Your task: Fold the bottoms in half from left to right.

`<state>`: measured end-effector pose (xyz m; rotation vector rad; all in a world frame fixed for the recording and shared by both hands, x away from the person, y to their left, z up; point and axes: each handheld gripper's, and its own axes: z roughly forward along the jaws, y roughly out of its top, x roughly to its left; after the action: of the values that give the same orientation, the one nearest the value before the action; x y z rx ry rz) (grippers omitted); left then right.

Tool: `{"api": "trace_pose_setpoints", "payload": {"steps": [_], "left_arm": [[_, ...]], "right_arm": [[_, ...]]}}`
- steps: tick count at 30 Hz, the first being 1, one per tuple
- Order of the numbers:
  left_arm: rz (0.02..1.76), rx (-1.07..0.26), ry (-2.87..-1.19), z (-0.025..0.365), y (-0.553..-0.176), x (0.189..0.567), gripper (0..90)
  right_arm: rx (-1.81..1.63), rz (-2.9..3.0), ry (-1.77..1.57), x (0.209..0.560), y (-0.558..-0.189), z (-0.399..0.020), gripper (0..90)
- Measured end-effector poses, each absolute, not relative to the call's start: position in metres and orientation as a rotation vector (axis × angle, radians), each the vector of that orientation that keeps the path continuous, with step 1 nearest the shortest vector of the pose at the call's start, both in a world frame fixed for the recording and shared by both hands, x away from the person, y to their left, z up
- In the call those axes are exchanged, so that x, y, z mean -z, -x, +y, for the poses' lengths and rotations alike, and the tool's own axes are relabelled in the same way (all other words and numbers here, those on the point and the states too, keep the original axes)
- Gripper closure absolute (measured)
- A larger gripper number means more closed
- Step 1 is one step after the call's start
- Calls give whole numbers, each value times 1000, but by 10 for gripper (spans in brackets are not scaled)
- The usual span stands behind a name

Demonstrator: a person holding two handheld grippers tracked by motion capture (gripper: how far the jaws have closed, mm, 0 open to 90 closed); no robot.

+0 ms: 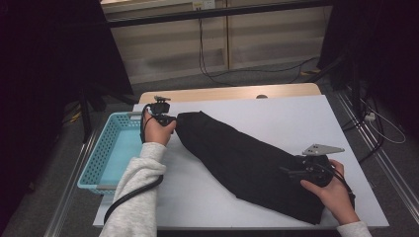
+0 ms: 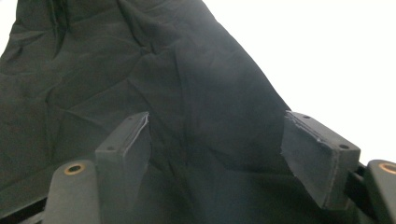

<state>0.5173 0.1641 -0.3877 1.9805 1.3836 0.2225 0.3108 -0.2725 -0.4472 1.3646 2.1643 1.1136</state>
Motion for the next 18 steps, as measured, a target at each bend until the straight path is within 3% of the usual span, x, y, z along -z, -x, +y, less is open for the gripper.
{"api": "trace_pose_setpoints", "payload": {"steps": [18], "left_arm": [[1427,-166,-1994,178,-524,383,864]], "right_arm": [[-1133,2155,-1359,445,-310,-267,222]]}}
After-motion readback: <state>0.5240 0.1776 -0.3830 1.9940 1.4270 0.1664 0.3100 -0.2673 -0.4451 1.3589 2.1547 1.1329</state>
